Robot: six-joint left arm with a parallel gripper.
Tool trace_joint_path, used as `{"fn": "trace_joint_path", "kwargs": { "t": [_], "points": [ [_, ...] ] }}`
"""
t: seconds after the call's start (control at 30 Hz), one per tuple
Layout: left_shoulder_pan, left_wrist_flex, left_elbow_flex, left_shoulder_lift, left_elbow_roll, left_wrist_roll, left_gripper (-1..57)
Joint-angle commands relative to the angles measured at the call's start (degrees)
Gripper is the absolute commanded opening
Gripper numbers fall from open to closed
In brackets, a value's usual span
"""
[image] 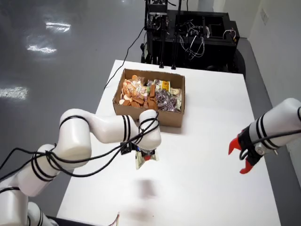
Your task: Grasp a snack and put it in the bin.
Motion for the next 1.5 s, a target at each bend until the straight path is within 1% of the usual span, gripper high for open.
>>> {"fn": "trace_joint_path", "kwargs": {
  "t": [0.03, 0.2, 0.37, 0.7, 0.83, 0.97, 1.13, 1.5],
  "points": [
    [1.3, 0.4, -2.7, -0.5, 1.7, 4.5, -0.4],
    [3.1, 0.6, -7.3, -0.1, 3.6, 10.7, -0.5],
    [5.5, 0.6, -13.7, 1.5, 4.5, 16.7, -0.5],
    [9.8, 0.4, -34.6, 12.1, 5.1, 28.8, -0.5],
    [11.4, -0.9, -39.6, 14.7, 5.3, 31.9, -0.5],
    [12.9, -3.3, -41.7, 15.7, 5.8, 34.3, -0.5],
    [14.7, -7.7, -42.8, 16.2, 6.2, 36.8, -0.5],
    [17.8, -21.3, -39.6, 16.8, 6.3, 40.9, -0.5]
  ]
}}
